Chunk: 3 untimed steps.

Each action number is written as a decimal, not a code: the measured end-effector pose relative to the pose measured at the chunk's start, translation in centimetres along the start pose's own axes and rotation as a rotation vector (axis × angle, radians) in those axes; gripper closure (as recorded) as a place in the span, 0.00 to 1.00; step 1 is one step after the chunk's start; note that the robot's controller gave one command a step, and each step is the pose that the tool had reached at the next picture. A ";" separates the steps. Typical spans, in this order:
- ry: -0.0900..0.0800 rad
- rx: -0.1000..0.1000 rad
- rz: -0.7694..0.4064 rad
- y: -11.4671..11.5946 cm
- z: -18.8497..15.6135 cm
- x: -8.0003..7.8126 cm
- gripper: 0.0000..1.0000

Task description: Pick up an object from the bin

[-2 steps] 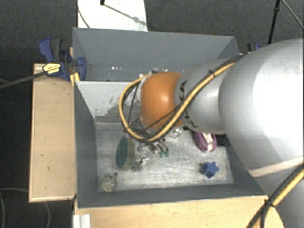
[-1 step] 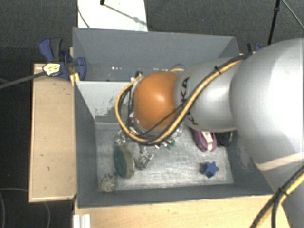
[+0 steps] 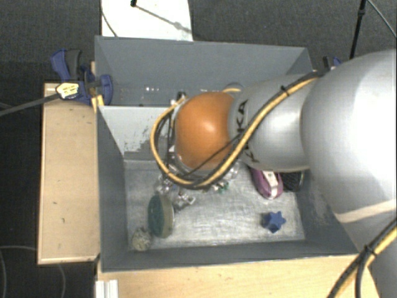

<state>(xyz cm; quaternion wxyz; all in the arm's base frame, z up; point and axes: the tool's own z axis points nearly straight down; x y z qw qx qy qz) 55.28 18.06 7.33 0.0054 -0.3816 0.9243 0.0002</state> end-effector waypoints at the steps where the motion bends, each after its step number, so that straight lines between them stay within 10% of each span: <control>1: 0.004 -0.001 0.002 -0.1 -1.5 -0.1 1.00; 3: 0.001 0.000 0.009 -0.2 -10.4 -0.5 1.00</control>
Offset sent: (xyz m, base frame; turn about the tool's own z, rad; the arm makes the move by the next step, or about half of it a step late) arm 0.0000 0.0001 0.0135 0.0000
